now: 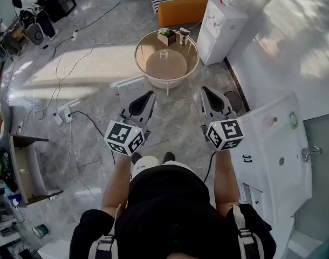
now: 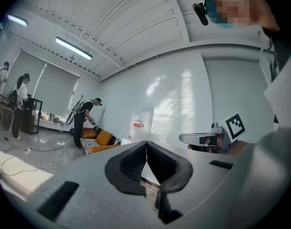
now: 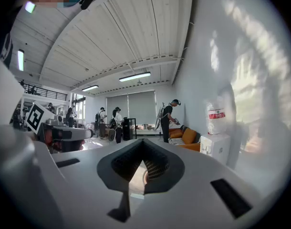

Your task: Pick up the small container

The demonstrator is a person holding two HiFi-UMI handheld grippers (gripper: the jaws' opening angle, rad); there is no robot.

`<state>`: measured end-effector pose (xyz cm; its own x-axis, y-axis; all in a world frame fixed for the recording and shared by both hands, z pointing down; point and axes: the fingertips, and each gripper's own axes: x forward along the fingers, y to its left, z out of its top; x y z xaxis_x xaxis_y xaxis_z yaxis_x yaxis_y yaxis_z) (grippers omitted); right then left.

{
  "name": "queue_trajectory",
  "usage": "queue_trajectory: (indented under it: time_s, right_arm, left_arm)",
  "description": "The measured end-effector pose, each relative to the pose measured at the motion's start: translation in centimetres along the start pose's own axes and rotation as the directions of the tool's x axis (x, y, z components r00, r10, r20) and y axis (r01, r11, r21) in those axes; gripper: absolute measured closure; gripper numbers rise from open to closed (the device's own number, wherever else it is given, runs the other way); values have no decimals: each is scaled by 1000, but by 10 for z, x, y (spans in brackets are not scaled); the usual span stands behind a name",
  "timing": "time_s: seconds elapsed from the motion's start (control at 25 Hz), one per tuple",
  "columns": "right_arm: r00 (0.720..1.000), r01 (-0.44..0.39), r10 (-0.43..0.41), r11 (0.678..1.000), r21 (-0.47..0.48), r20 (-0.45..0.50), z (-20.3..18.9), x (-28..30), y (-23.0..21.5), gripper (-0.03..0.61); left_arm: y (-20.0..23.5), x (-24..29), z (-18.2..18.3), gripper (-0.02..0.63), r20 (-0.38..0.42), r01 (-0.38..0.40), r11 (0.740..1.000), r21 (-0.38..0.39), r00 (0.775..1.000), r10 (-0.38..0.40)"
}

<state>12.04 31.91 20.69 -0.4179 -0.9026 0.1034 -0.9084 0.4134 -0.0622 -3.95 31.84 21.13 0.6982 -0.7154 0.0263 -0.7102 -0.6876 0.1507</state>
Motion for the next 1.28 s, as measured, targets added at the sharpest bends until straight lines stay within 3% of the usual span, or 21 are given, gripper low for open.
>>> queue_trajectory:
  time_s: [0.32,0.52,0.72,1.04,1.28]
  right_arm:
    - [1000,-26,26,1000,-13,-1,-3,-6,1,578]
    - [1000,6,-6,1000,-3,3,-3,-8,-1,578]
    - [999,-28,28,1000,4,-33,-23,0,9,578]
    - [995,-33,38,998,46,-95,-49,37,13,578]
    - [990,-39,39,999,8,-136,-47,90,1,578]
  left_arm:
    - [-8,2,-4,595,-14,-6,1000,10,1000,6]
    - [-5,-4,-6,595,-31,-26,1000,8,999,26]
    - [5,-9,-20,595,-61,-35,999,-8,998,35]
    - [45,7,-41,595,-107,-32,999,-33,994,29]
    - [88,47,-36,595,-92,-10,998,-63,996,4]
